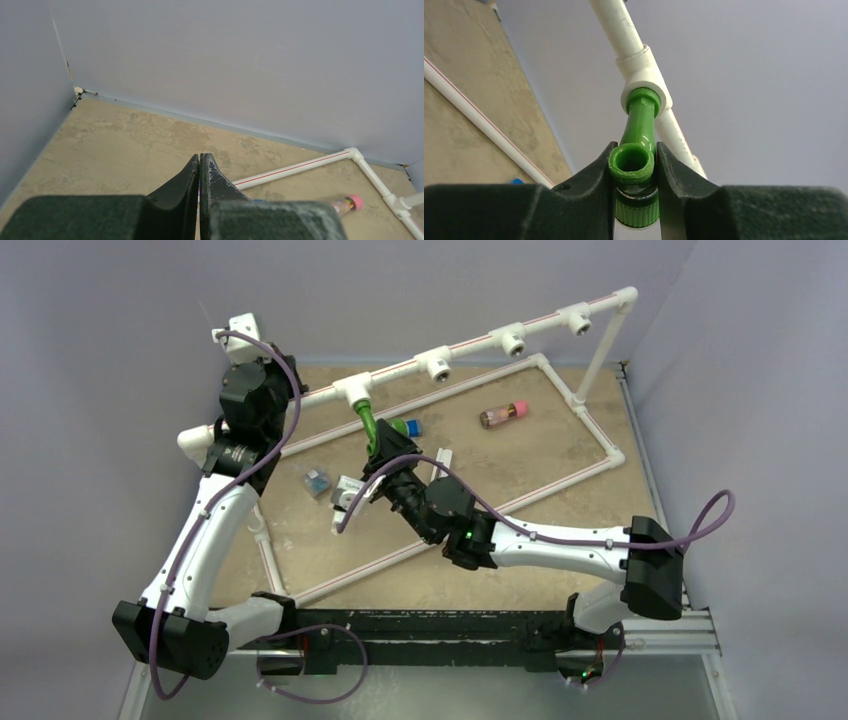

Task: Install the water faucets

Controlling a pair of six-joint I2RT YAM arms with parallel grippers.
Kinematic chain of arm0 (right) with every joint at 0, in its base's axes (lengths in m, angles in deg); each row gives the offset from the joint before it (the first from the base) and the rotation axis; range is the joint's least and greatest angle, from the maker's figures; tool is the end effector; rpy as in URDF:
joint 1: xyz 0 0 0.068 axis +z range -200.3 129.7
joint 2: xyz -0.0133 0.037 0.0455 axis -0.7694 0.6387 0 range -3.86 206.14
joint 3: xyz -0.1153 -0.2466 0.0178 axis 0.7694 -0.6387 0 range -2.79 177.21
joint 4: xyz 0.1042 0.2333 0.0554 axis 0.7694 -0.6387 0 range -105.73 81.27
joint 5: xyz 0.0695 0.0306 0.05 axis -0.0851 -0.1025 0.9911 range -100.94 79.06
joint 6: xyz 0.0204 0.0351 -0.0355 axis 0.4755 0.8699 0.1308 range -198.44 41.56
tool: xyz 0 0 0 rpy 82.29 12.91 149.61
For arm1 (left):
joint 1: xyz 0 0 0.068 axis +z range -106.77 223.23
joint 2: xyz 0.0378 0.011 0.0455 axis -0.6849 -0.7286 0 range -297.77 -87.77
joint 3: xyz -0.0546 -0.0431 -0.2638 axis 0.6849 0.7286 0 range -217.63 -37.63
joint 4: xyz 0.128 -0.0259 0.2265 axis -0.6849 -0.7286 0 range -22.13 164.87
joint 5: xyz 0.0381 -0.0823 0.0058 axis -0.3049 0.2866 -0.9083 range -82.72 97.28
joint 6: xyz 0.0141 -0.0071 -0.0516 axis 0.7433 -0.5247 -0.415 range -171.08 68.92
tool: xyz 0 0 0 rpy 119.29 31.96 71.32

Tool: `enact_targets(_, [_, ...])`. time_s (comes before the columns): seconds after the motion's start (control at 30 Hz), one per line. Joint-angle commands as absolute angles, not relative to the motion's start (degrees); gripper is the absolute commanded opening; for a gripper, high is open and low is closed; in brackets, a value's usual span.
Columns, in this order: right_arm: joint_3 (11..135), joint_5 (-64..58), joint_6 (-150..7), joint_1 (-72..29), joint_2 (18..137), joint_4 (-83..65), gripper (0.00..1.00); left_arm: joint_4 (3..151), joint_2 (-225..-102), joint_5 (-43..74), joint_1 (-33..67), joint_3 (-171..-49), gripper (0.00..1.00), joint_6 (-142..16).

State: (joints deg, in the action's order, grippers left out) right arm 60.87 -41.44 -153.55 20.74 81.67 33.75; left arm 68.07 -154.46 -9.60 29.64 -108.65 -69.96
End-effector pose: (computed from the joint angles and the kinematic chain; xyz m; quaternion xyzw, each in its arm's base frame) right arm 0.1299 0.3224 0.3779 -0.4624 0.3668 -0.1778 0.7874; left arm 0.2583 -0.0518 0.4295 -0.1344 0.7089 -0.0895 0.6865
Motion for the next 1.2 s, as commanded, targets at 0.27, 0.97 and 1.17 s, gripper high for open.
enact_targets(0.27, [65.6,-42.5,-85.3,21.8,82.4,41.7,0.00,55.6,-155.8,-6.5,28.1,-106.0,0.00,-69.5])
enact_targets(0.97, [60.0,-42.5,1.3,20.2,82.2,52.2,0.00,55.4,-155.5,-6.1,28.0,-105.9,0.00,-69.6])
enact_targets(1.17, [61.6,-40.7,5.9,20.1,82.6,51.3,0.18,55.6,-155.2,-6.0,27.9,-105.7,0.00,-69.7])
